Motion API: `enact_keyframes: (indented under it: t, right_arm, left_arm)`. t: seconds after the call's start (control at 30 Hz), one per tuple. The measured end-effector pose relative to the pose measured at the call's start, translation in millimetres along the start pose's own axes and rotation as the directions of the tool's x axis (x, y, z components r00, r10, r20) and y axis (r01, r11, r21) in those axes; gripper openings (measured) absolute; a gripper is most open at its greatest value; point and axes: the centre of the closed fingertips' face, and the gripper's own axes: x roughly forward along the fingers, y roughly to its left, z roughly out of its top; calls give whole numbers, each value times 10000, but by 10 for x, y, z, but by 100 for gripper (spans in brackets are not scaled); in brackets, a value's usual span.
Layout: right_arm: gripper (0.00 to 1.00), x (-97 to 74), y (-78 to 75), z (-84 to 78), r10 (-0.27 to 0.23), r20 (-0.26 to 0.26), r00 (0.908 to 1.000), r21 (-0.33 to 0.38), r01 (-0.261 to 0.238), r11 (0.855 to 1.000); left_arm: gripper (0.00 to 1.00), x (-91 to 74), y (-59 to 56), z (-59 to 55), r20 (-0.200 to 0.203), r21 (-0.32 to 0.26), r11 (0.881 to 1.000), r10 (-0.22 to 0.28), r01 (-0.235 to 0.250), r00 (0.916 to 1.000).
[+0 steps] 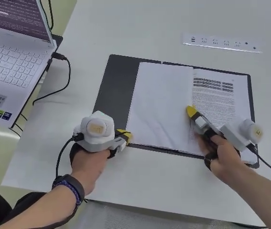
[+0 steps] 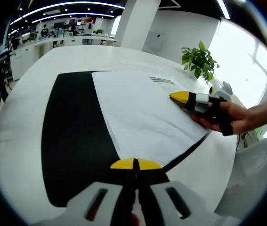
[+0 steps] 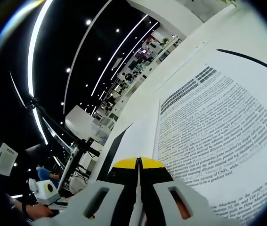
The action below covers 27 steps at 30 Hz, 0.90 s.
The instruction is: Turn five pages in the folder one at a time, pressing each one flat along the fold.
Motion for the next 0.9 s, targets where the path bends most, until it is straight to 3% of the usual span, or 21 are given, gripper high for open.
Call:
enact_keyframes:
  t: [0.33, 0.9]
  right_arm:
    - [0, -201, 83, -185, 42, -292, 9996, -78, -44, 10000]
    - [0, -450, -12, -414, -19, -508, 9987, -111, 13, 9999]
  left_arm:
    - [0, -8, -1, 0, -4, -68, 10000, -21, 21, 10000]
    - [0, -7, -9, 6, 10, 51, 10000, -51, 51, 10000]
